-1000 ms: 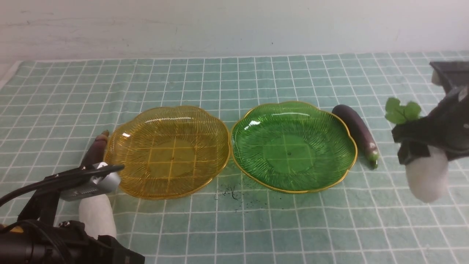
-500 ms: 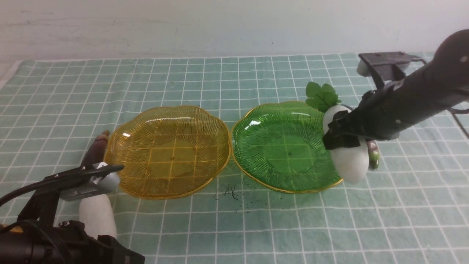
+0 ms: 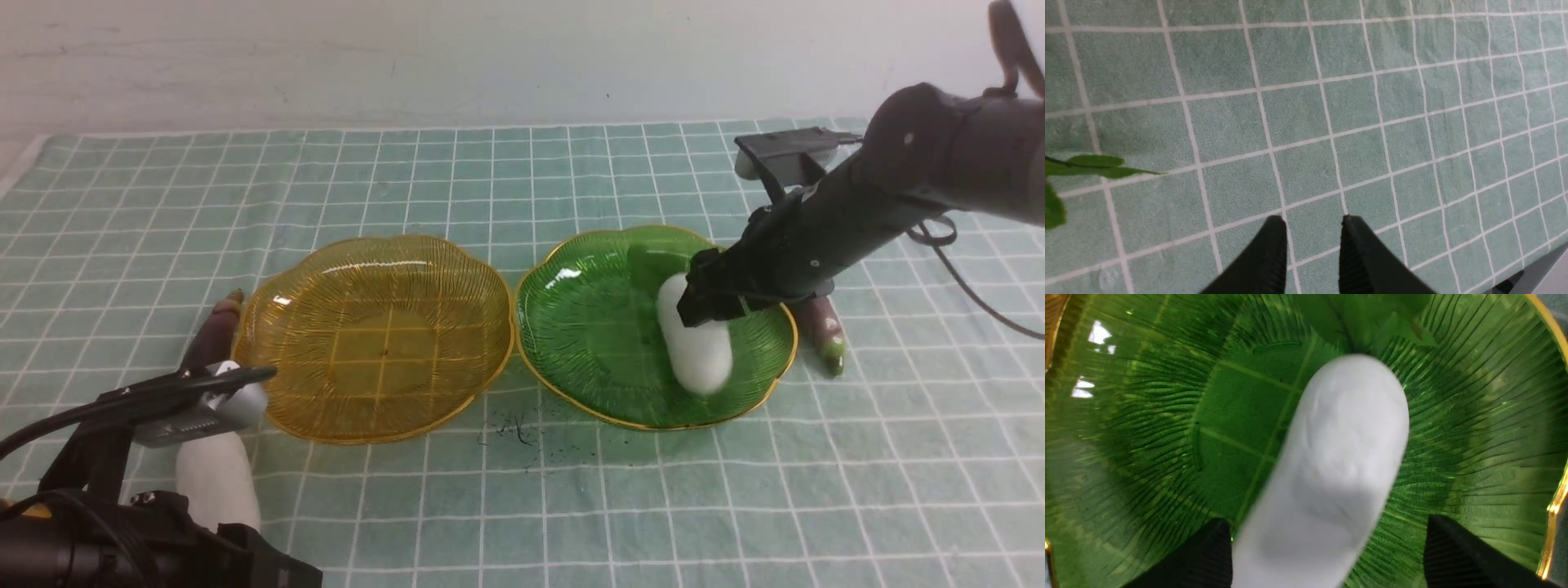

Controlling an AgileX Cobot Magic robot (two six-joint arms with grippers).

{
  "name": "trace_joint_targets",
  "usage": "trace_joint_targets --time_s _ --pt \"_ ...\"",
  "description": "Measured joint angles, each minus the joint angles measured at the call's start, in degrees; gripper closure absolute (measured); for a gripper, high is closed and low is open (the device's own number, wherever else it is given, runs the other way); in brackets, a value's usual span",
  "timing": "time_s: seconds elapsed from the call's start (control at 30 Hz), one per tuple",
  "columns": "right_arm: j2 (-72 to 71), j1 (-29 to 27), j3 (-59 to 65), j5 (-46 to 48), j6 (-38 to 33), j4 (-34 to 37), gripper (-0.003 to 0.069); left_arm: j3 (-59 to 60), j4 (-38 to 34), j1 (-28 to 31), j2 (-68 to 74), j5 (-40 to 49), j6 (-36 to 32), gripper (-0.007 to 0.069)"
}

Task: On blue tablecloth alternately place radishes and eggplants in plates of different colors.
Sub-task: 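Place the white radish on the plate, then pick up the eggplant and place it on the yellow plate with the right gripper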

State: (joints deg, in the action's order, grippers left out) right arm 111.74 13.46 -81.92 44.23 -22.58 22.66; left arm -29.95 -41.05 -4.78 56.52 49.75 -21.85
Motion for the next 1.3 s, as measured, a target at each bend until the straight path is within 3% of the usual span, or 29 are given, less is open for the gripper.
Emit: trace_joint_targets --time_s 0.17,0.4,0.53,0.67,0.8,1.1,1.3 --pt "0.5 0.0 -0.6 0.1 0.0 -0.2 0.0055 0.0 0.0 0.0 0.0 0.0 0.0 0.0453" --pt "0.5 0.0 -10.6 10.2 3.3 -10.0 0.0063 0.0 0.0 0.0 0.0 0.0 0.0 0.0453" --pt "0.5 0.0 -13.6 12.1 8.9 -18.0 0.0069 0.0 0.0 0.0 0.0 -0.1 0.0 0.0453" --pt "0.9 0.0 -14.2 12.6 20.2 -29.5 0.0070 0.0 0.0 0.0 0.0 -0.1 0.0 0.0453" --pt "3.7 -0.1 -14.3 12.8 25.6 -34.8 0.0070 0.0 -0.1 0.0 0.0 -0.1 0.0 0.0453" --pt "7.8 -6.4 -14.3 14.3 26.0 -28.7 0.0088 0.0 -0.1 0.0 0.0 -0.1 0.0 0.0453" --pt "10.8 -8.4 -14.3 17.2 21.6 -23.7 0.0123 0.0 -0.1 0.0 0.0 -0.1 0.0 0.0453"
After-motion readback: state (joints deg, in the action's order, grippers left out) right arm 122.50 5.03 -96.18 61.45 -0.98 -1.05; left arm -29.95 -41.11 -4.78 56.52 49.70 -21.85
